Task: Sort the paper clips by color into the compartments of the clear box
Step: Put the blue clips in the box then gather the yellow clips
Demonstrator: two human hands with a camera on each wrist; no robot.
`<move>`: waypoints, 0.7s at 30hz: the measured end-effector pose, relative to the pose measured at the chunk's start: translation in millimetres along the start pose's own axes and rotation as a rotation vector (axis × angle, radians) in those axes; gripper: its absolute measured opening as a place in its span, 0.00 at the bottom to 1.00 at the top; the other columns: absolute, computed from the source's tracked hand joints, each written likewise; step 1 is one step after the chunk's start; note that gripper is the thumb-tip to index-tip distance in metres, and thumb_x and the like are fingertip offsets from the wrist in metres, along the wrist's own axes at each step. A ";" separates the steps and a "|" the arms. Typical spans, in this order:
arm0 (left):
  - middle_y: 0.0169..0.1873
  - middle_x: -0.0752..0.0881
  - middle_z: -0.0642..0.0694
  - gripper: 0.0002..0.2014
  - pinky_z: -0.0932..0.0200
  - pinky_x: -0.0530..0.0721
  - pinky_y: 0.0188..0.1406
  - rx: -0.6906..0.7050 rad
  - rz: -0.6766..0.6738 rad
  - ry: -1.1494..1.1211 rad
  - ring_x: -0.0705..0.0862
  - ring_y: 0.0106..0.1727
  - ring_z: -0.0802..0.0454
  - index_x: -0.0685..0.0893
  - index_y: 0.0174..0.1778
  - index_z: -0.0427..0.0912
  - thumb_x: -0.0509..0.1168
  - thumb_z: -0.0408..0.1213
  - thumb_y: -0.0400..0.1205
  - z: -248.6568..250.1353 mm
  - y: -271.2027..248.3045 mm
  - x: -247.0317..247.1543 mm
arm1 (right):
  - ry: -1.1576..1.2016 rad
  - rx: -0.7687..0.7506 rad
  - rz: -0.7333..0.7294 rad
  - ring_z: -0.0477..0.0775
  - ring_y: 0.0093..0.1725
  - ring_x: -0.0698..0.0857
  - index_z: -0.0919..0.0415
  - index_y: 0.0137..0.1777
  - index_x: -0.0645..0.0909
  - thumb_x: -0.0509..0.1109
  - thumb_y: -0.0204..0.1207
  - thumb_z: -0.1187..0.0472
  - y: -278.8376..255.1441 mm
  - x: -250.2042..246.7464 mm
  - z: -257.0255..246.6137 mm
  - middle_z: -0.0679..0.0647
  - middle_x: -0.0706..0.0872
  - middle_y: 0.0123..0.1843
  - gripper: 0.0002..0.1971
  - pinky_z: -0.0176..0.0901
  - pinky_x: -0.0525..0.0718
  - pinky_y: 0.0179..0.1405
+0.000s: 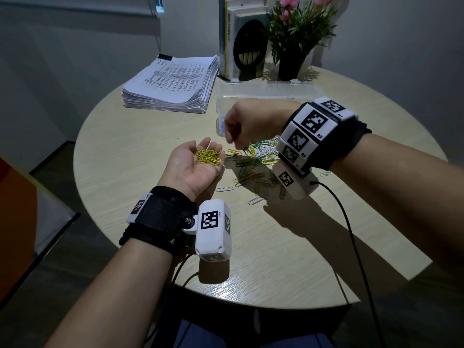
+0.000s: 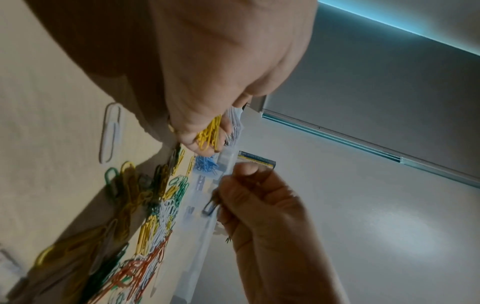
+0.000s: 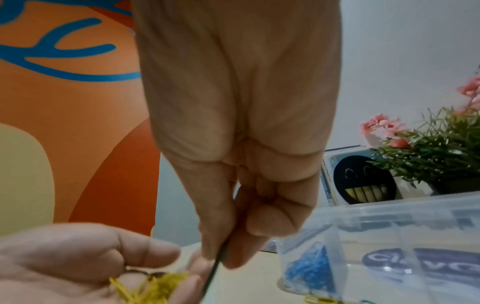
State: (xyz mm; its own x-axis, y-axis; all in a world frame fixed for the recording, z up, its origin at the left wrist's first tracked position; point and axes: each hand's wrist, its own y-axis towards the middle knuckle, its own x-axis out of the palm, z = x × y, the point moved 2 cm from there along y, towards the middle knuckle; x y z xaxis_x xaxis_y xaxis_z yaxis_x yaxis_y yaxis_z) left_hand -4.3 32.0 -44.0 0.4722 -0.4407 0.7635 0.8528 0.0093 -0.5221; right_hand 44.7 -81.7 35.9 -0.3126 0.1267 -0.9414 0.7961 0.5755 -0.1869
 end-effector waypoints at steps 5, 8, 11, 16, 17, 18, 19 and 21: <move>0.40 0.80 0.39 0.16 0.53 0.78 0.46 0.010 -0.014 -0.012 0.81 0.42 0.47 0.80 0.44 0.32 0.51 0.37 0.87 4.3 -3.3 -0.6 | -0.213 0.014 -0.063 0.48 0.47 0.82 0.57 0.56 0.88 0.74 0.73 0.65 -14.1 10.4 13.1 0.51 0.89 0.52 0.12 0.40 0.79 0.47; 0.39 0.80 0.39 0.16 0.53 0.79 0.42 0.012 -0.033 -0.003 0.81 0.41 0.47 0.80 0.44 0.32 0.51 0.37 0.87 3.9 -5.0 1.1 | -0.190 0.022 -0.096 0.46 0.43 0.80 0.56 0.52 0.89 0.75 0.72 0.65 -21.3 17.5 16.4 0.50 0.88 0.48 0.10 0.37 0.77 0.40; 0.39 0.80 0.40 0.15 0.53 0.79 0.42 0.010 -0.037 0.017 0.81 0.41 0.48 0.80 0.43 0.33 0.51 0.37 0.87 1.1 -6.0 2.3 | -0.190 0.048 -0.123 0.48 0.44 0.82 0.58 0.52 0.89 0.76 0.71 0.63 -26.1 27.4 21.0 0.50 0.87 0.45 0.10 0.36 0.76 0.37; 0.39 0.79 0.40 0.15 0.54 0.79 0.43 -0.008 -0.038 0.022 0.80 0.41 0.47 0.80 0.43 0.33 0.52 0.37 0.87 -5.8 -6.2 4.1 | -0.203 0.085 -0.101 0.50 0.45 0.82 0.59 0.57 0.87 0.77 0.71 0.60 -26.7 39.5 27.6 0.54 0.89 0.53 0.14 0.39 0.78 0.41; 0.39 0.79 0.40 0.15 0.54 0.79 0.44 -0.009 -0.037 0.024 0.80 0.41 0.47 0.80 0.43 0.33 0.52 0.37 0.87 -6.9 -6.2 4.8 | -0.197 0.087 -0.103 0.51 0.45 0.82 0.59 0.57 0.87 0.76 0.72 0.60 -26.5 40.6 27.8 0.54 0.89 0.53 0.14 0.39 0.79 0.42; 0.38 0.79 0.40 0.16 0.54 0.79 0.44 -0.009 -0.037 0.026 0.80 0.41 0.47 0.80 0.43 0.33 0.51 0.37 0.87 -8.2 -6.3 5.5 | -0.197 0.087 -0.107 0.51 0.45 0.82 0.59 0.57 0.88 0.76 0.72 0.60 -26.3 41.5 27.7 0.54 0.89 0.52 0.13 0.39 0.80 0.42; 0.38 0.79 0.39 0.15 0.54 0.79 0.45 -0.011 -0.039 0.025 0.80 0.41 0.47 0.79 0.43 0.33 0.51 0.37 0.87 -9.3 -6.6 6.0 | -0.202 0.090 -0.112 0.51 0.45 0.83 0.59 0.56 0.88 0.75 0.72 0.61 -26.3 42.2 27.4 0.54 0.89 0.52 0.12 0.40 0.81 0.43; 0.38 0.79 0.39 0.15 0.54 0.79 0.46 -0.016 -0.043 0.024 0.79 0.41 0.47 0.79 0.42 0.33 0.52 0.37 0.87 -11.0 -7.0 7.5 | -0.211 0.103 -0.125 0.52 0.43 0.82 0.59 0.53 0.88 0.74 0.71 0.61 -26.4 43.0 27.2 0.54 0.89 0.49 0.11 0.43 0.83 0.43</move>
State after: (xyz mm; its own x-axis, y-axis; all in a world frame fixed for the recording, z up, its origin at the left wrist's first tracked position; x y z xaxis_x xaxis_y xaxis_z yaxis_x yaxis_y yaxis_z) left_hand -9.2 18.8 -38.9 0.4293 -0.4615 0.7763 0.8687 -0.0242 -0.4948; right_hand 24.3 -113.4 -7.3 -0.3053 -0.1172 -0.9450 0.8103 0.4894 -0.3224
